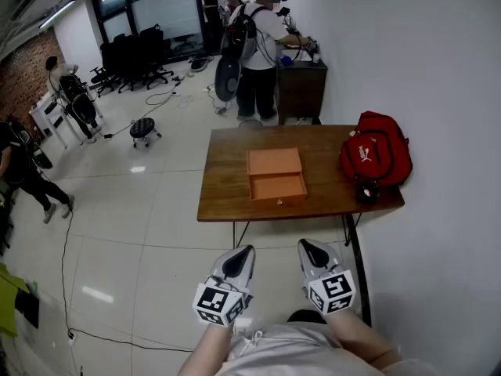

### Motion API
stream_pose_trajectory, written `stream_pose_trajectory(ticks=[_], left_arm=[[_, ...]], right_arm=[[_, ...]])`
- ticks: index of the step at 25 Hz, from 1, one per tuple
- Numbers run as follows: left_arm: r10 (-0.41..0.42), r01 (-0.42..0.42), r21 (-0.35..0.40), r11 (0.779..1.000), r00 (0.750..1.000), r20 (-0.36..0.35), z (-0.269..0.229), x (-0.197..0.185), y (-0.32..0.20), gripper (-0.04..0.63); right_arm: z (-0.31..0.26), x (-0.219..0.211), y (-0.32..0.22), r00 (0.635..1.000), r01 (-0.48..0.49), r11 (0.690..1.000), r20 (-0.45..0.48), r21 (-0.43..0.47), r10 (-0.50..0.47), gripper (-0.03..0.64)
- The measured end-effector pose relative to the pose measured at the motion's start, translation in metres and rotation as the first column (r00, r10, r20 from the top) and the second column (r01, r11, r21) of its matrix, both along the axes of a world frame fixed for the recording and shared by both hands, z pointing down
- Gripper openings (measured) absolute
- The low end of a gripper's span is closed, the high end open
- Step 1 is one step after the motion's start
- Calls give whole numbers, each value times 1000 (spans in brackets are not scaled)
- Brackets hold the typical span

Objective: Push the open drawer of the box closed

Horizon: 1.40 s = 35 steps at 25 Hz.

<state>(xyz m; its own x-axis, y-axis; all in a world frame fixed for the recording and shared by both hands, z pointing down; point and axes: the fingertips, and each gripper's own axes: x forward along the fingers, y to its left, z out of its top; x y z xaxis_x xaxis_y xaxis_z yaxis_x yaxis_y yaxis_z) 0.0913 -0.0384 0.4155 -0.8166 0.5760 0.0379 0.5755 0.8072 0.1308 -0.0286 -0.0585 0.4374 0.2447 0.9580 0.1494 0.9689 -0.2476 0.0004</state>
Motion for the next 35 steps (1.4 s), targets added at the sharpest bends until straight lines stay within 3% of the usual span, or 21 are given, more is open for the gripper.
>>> stream_pose_trajectory(ticks=[13, 23, 35], left_arm=[[-34, 34, 68, 997, 999, -10, 27, -6, 34, 6], [-49, 62, 176, 982, 996, -80, 81, -34, 105, 6], [-34, 96, 321, 942, 981, -192, 180, -81, 209, 6]], right_arm=[[31, -12, 25, 1000, 5, 997, -19, 72, -4, 6], [71, -48, 100, 1000, 19, 989, 1, 148, -19, 6], [172, -75, 208, 997, 74, 928, -33, 365, -67, 6]])
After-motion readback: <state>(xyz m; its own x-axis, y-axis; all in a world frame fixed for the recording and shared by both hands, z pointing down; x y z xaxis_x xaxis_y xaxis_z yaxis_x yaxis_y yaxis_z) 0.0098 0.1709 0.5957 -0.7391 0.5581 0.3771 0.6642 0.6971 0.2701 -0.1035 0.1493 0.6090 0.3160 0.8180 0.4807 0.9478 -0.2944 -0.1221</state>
